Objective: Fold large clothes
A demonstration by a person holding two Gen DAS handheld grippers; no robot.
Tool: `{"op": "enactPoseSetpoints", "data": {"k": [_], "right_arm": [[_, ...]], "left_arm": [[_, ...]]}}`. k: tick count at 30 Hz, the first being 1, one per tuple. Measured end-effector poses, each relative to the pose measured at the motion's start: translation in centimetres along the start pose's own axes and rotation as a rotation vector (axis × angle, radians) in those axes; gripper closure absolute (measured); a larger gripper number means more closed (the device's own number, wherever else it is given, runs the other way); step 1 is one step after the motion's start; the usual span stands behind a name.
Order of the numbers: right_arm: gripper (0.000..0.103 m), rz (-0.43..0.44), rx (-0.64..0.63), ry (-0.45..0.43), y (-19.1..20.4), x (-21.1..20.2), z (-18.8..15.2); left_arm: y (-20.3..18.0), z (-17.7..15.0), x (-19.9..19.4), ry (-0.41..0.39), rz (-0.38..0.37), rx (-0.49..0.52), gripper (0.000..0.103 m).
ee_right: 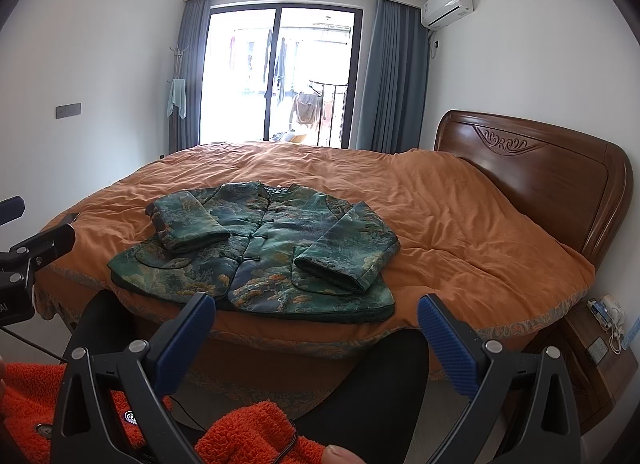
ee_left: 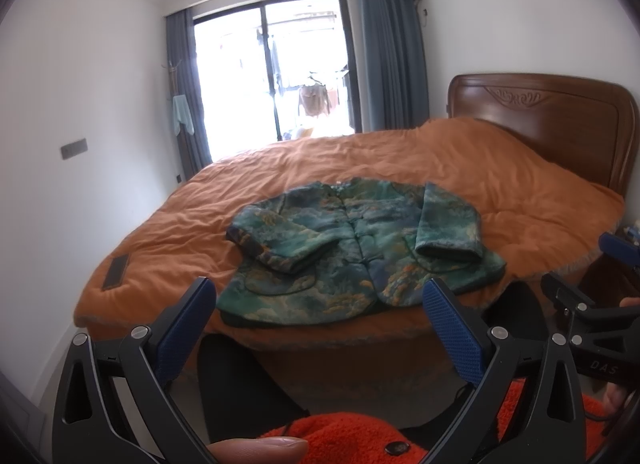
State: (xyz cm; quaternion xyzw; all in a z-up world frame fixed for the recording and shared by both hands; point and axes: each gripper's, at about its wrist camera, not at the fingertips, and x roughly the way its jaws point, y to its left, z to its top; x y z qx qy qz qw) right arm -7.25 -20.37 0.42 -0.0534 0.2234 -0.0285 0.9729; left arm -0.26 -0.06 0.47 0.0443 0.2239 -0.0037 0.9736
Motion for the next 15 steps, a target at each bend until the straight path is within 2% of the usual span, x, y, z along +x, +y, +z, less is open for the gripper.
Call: {"op": "enactPoseSetpoints", "data": {"k": [15], "right_arm": [[0.0,0.001,-0.002,0.0,0.0,0.01,0.06]], "left_arm": [[0.05,0.42,0.03,-0.004,0.002,0.004,0.0]]}}
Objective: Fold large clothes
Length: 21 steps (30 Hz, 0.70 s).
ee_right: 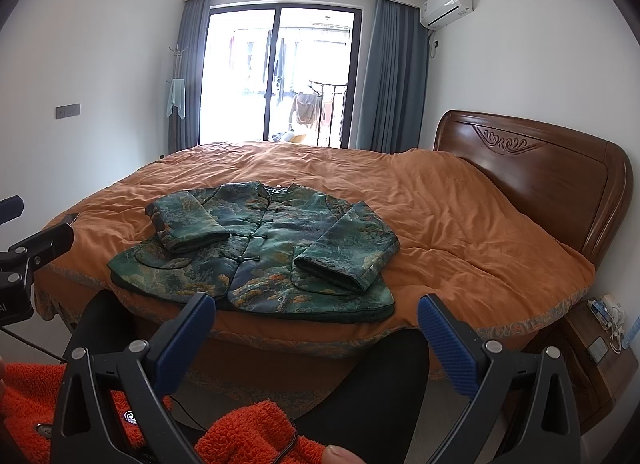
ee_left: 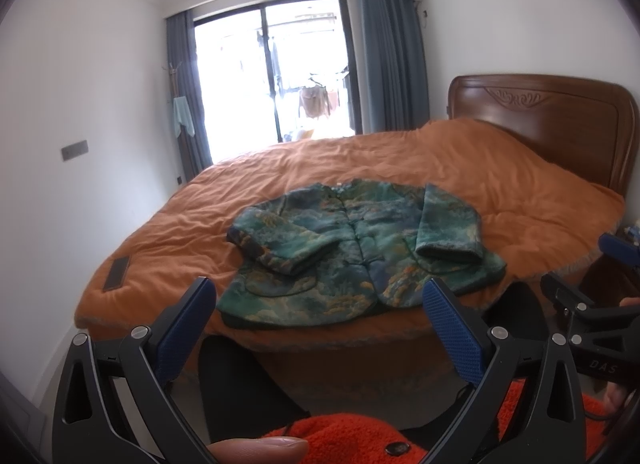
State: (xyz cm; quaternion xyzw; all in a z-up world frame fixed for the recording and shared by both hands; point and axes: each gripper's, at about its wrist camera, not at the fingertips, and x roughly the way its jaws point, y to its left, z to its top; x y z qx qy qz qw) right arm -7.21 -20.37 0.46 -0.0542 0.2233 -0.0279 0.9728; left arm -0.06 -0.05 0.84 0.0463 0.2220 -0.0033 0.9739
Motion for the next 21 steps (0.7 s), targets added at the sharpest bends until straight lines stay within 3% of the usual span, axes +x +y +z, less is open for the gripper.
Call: {"op": "enactPoseSetpoints", "data": {"k": [21], "right_arm": [[0.0,0.0,0.001,0.001,-0.02,0.01,0.01]], "left_arm": [[-0.11,-0.1,-0.08,-0.004,0.002,0.003,0.0]]}}
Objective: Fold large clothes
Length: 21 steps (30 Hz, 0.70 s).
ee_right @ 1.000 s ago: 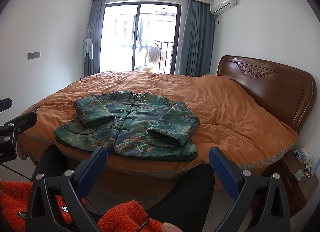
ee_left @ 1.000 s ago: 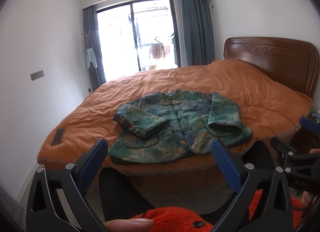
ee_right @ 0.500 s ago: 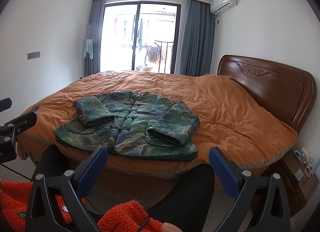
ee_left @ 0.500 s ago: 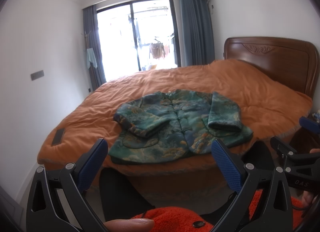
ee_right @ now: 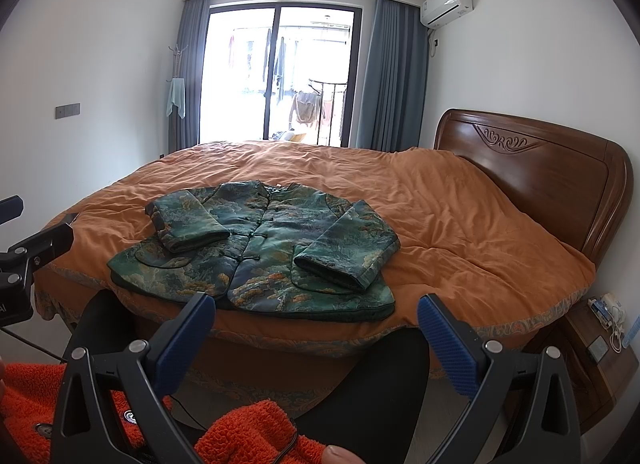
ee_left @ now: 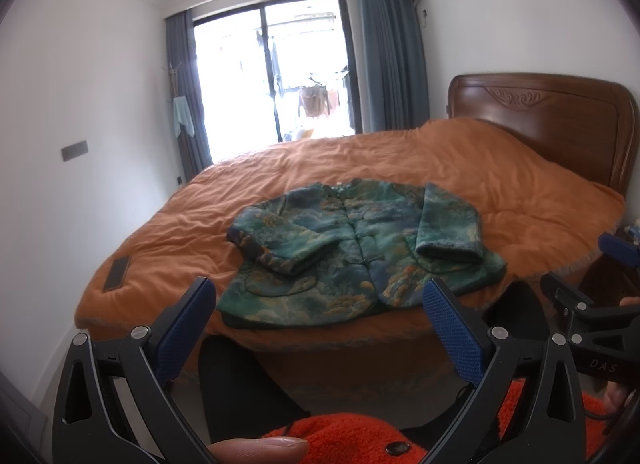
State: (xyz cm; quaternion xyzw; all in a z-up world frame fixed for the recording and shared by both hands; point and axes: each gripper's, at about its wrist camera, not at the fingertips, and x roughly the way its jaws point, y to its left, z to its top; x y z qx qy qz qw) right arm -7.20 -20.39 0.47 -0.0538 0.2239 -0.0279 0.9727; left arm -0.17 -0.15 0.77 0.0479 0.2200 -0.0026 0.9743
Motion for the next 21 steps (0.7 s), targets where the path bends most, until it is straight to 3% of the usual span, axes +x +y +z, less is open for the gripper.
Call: {"op": "enactPoseSetpoints", "data": {"k": [21], "right_arm": [[0.0,-0.004,0.001,-0.006,-0.11,-0.13,-0.48]], "left_arm": [[-0.04,-0.08,0.45,0.004,0.007,0.008,0.0]]}}
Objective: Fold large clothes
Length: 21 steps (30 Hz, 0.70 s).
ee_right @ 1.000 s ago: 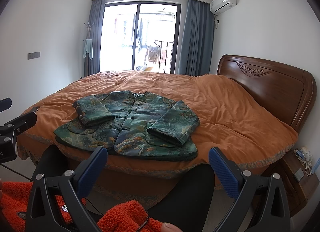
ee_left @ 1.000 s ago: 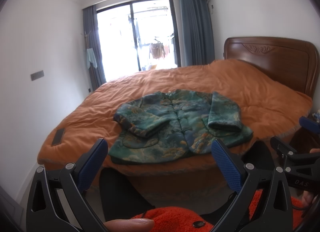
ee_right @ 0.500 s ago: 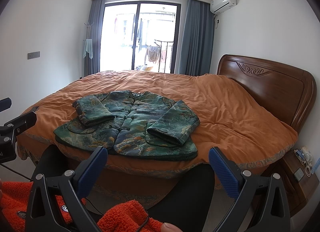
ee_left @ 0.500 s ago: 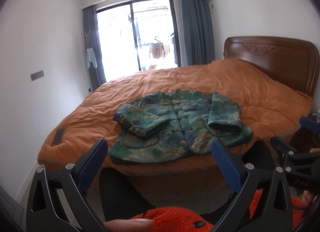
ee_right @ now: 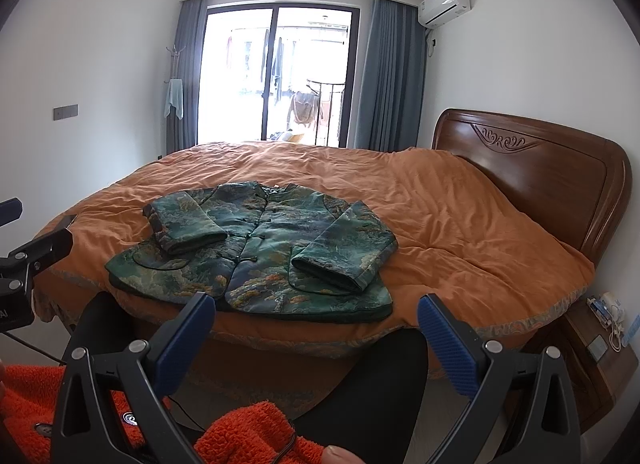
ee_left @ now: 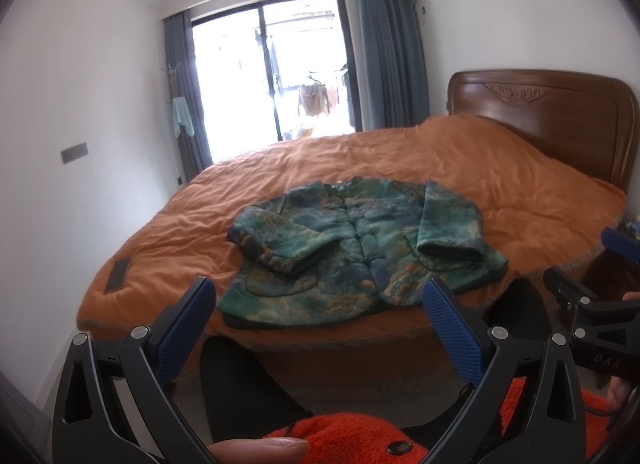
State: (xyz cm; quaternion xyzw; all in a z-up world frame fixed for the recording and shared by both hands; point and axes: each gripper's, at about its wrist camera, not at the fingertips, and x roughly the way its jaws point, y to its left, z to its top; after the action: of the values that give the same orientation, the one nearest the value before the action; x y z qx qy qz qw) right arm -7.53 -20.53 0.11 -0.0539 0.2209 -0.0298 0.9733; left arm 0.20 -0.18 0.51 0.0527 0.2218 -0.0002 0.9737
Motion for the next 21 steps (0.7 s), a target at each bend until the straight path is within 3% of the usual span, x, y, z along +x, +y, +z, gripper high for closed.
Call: {"op": "enactPoseSetpoints", "data": {"k": [21], "right_arm": [[0.0,0.001,-0.009,0.01,0.1,0.19,0.42]], "left_arm": [[0.4,-0.97,0.72,0.015,0.025,-0.01,0.0]]}}
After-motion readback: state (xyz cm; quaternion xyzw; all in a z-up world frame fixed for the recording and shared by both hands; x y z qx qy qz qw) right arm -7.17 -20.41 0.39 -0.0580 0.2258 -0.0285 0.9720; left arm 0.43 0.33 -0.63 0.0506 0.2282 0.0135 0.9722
